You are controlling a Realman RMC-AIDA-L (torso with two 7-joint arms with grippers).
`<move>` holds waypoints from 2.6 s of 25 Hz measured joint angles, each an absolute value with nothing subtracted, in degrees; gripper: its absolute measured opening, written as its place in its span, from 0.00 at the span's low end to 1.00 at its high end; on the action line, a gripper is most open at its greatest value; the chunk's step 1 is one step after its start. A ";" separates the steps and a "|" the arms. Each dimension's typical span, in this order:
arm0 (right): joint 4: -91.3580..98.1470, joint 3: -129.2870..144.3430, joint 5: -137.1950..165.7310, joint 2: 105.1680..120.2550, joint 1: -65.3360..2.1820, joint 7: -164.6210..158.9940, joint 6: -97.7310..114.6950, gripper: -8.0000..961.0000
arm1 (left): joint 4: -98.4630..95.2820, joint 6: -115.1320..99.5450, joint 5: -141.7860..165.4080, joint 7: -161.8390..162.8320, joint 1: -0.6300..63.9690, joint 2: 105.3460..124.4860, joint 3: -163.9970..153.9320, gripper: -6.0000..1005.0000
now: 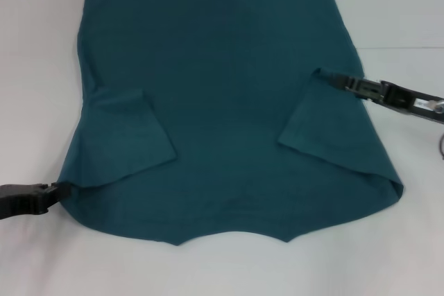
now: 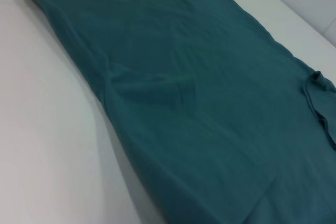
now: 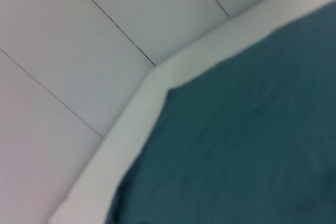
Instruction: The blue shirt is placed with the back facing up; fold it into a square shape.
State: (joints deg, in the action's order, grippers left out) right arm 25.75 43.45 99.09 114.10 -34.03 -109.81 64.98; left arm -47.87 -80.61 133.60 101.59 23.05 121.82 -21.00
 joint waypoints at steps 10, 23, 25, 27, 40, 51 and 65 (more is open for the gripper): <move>33.71 43.05 116.22 110.66 -29.81 -129.64 68.43 0.99 | -47.77 -80.65 133.42 101.60 22.95 121.82 -20.87 0.03; 34.28 43.44 122.60 111.49 -29.74 -132.13 69.20 0.98 | -47.63 -81.11 133.15 101.61 23.13 121.82 -20.98 0.03; 34.28 43.46 122.61 111.61 -29.73 -132.10 69.43 0.98 | -47.65 -81.12 133.15 101.61 23.14 121.82 -20.99 0.03; 34.29 43.49 122.66 111.62 -29.75 -132.10 69.87 0.98 | -47.69 -81.12 133.15 101.66 23.13 121.82 -21.00 0.03; 36.86 43.18 125.58 111.93 -30.18 -133.41 72.83 0.98 | -47.66 -81.13 133.15 101.69 23.12 121.82 -20.92 0.03; 38.39 43.05 127.82 112.00 -30.06 -133.87 72.87 0.98 | -47.47 -81.12 133.12 101.69 23.33 121.82 -20.88 0.03; 37.98 43.47 129.79 113.26 -30.43 -134.31 72.63 0.98 | -47.46 -80.86 133.06 101.69 23.92 121.82 -20.83 0.03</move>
